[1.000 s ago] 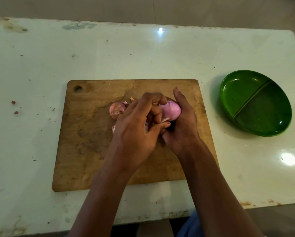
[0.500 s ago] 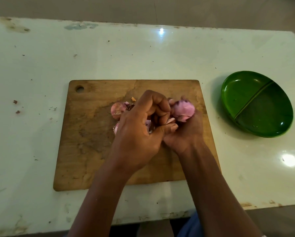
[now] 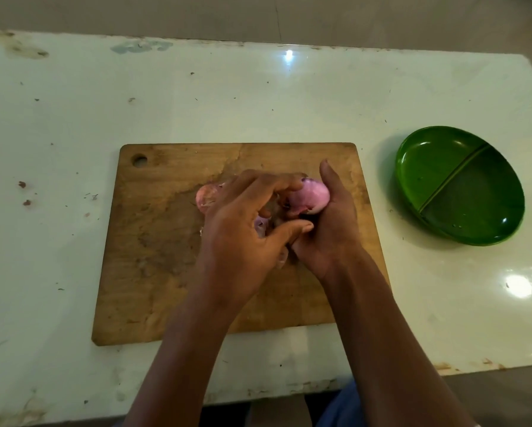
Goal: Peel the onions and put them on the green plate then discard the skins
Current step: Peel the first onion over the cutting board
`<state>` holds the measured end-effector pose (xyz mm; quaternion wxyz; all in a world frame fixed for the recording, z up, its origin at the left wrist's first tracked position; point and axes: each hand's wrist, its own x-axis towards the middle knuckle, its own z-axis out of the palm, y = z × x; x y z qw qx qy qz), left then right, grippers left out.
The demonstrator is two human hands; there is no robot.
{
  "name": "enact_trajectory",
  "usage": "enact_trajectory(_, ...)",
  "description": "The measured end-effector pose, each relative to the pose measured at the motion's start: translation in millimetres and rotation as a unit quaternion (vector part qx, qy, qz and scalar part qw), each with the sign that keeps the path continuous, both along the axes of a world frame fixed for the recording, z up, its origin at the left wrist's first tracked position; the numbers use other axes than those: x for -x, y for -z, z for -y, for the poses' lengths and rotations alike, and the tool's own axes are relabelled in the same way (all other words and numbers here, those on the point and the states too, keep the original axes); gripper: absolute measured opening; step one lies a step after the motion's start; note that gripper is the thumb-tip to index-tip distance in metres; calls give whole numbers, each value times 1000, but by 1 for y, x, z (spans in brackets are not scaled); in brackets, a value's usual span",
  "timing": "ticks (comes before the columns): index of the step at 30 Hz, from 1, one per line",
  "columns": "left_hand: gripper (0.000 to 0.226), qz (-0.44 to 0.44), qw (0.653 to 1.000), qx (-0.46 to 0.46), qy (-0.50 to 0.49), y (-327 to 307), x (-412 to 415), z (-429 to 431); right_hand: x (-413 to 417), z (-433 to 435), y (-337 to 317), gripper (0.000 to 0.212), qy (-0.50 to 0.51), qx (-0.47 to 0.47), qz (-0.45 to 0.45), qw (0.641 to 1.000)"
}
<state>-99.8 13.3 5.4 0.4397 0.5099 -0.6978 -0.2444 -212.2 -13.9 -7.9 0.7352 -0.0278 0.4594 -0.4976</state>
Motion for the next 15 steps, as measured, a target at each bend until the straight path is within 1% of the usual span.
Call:
enact_trajectory(3, 34, -6, 1000, 10, -13, 1, -1, 0, -3, -1, -2, 47, -38, 35, -40, 998)
enact_trajectory(7, 33, 6, 999, 32, -26, 3, -2, -1, -6, -3, -3, 48, -48, 72, -92, 992)
enact_trajectory(15, 36, 9, 998, 41, -41, 6, 2, -4, -10, -5, -6, 45, -32, 68, -101, 992)
